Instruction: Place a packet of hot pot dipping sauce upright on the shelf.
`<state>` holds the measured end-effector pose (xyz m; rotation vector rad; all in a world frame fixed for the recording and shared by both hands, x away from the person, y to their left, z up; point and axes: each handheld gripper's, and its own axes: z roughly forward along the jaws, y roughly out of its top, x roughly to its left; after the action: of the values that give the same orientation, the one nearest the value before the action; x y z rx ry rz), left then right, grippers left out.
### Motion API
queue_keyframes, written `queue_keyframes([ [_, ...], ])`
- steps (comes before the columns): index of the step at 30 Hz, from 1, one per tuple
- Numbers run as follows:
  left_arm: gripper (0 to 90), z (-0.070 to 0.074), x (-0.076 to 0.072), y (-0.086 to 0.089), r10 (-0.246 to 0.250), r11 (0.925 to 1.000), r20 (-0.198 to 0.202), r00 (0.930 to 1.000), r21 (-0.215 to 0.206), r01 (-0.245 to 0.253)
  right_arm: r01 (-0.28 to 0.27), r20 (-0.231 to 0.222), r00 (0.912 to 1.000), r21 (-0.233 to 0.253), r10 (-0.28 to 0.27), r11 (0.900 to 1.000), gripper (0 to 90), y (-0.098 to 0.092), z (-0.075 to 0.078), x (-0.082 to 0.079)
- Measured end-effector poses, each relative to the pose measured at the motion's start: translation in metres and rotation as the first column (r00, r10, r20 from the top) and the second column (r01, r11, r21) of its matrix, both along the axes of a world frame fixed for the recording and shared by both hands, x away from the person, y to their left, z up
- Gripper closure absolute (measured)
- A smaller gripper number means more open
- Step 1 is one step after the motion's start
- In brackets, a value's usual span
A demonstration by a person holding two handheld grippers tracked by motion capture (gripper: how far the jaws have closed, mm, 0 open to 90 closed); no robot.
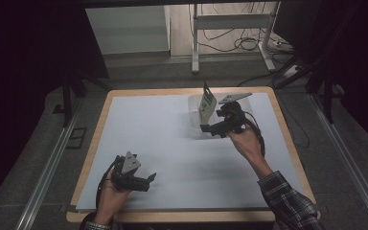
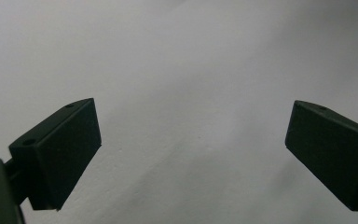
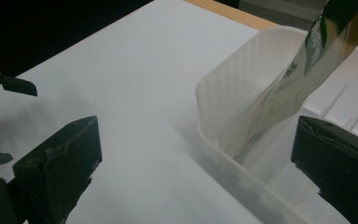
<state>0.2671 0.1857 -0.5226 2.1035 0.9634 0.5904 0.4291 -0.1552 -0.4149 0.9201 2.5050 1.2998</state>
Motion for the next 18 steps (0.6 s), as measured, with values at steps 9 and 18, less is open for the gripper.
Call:
queue_keyframes([
  [9,3.1,0.000,0.000,0.000,0.000,1.0000,0.000,1.0000,0.001,0.000,-0.026,-0.009,0.9996,-0.033,0.026,0.999,2.4,-0.001,-0.009,-0.011],
  [18,3.1,0.000,0.000,0.000,-0.001,1.0000,-0.001,1.0000,0.005,0.001,-0.047,-0.028,0.9986,-0.049,0.046,0.998,1.9,-0.001,-0.022,-0.019],
])
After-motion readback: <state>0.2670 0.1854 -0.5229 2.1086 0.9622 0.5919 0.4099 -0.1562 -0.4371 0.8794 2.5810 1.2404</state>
